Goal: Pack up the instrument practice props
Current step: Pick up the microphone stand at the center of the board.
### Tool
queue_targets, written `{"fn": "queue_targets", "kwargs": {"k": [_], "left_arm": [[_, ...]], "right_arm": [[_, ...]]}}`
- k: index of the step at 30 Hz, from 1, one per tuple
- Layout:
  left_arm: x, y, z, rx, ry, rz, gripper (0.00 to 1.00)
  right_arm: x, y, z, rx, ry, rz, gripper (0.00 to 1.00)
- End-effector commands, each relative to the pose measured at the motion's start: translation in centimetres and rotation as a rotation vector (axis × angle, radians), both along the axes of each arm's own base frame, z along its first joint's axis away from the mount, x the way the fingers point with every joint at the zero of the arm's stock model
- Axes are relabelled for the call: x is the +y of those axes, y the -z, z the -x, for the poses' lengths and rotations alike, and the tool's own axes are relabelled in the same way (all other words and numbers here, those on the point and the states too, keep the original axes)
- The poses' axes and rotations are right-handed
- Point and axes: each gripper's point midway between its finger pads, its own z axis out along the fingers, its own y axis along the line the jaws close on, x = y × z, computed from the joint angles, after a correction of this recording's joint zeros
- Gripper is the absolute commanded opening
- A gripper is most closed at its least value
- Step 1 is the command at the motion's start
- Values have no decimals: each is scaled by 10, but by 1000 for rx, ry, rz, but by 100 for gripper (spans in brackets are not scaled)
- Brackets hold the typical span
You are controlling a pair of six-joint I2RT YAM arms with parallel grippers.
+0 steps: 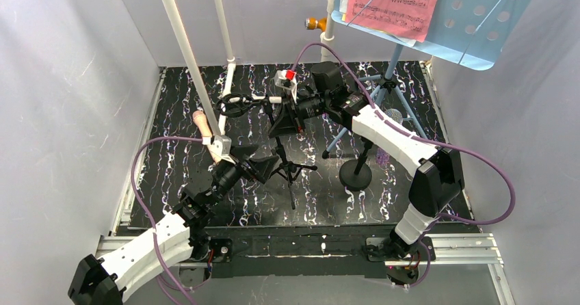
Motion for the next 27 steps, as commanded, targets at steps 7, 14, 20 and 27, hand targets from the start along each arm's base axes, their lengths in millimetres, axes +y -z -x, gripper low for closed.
{"fn": "queue_targets", "kwargs": {"k": [7,14,20,27], "left_arm": [[-16,-29,17,132,137,271,97],[-7,-23,14,193,87,352,95],[-8,-15,8,242,62,364,91],[-13,-19,9,245,89,358,85]], "right_arm": [[-2,-31,5,-43,-33,-96,1],[-2,-30,5,-26,-33,-99,1],[-3,-30,5,-25,-34,-102,1],[-3,-31,6,-24,-36,-107,1]]}}
